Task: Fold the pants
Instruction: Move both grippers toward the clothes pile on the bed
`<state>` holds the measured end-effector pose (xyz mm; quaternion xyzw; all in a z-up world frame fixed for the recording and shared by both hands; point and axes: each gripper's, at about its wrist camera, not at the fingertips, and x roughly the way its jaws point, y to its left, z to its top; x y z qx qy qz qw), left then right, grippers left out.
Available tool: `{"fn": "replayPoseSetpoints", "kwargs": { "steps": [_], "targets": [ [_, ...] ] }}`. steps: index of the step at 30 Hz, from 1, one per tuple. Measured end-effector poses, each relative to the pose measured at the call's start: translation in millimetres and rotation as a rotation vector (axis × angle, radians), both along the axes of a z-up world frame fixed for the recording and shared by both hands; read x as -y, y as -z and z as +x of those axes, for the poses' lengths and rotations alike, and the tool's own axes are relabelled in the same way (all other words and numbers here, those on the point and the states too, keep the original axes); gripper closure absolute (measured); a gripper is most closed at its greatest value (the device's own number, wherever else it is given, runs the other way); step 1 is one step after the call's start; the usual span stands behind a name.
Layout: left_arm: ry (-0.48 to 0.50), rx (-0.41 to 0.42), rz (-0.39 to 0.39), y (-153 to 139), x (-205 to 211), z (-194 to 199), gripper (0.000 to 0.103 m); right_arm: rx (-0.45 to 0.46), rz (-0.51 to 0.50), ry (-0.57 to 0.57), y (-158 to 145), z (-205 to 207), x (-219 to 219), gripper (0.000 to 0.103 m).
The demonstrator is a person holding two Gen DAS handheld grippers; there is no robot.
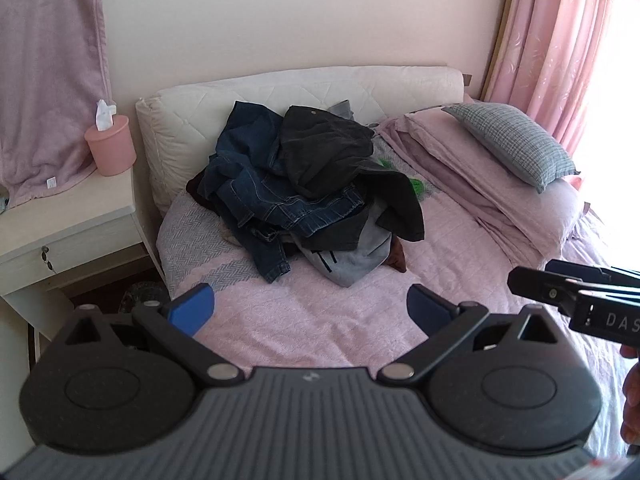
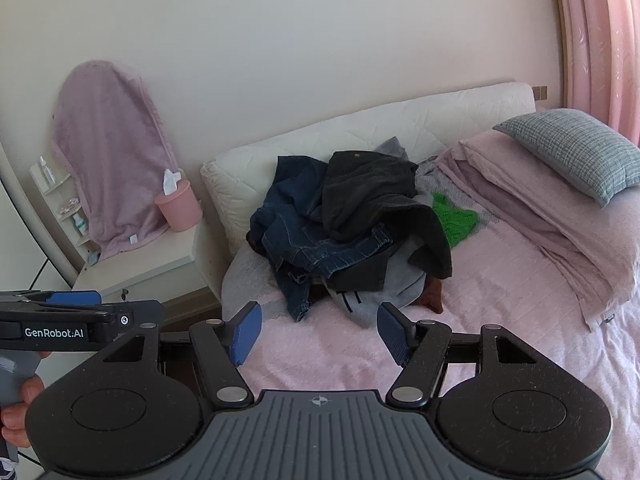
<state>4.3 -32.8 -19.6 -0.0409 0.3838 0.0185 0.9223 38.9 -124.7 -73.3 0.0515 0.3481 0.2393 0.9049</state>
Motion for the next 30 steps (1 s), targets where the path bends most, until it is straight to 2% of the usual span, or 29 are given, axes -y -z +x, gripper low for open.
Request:
{"fn": "replayPoseSetpoints", "kwargs": {
  "steps": [4,10,18,27,30],
  "targets": [
    [-0.003,-0.011,-0.004,4,-3,18,0.002,0.001,0.003,0.013,1,15,0,0.042],
    [0.018,-0.043,-0.001,21,-18,67,0.002,-0.016,0.017,0.061,13,52,-2,0.042],
    [0.089,-0.097,-0.013,60,-52,179,0.002,-0.076,0.056,0.166,46,132,-17,0.042],
    [0.149,-0.136,-0.004,105,-100,319,0.004,-0.146,0.066,0.269,105,253,-58,0.042],
    [0.150,-0.152,-0.029,121,-110,359,0.005,-0.160,0.067,0.295,119,289,-65,0.042]
  ]
}}
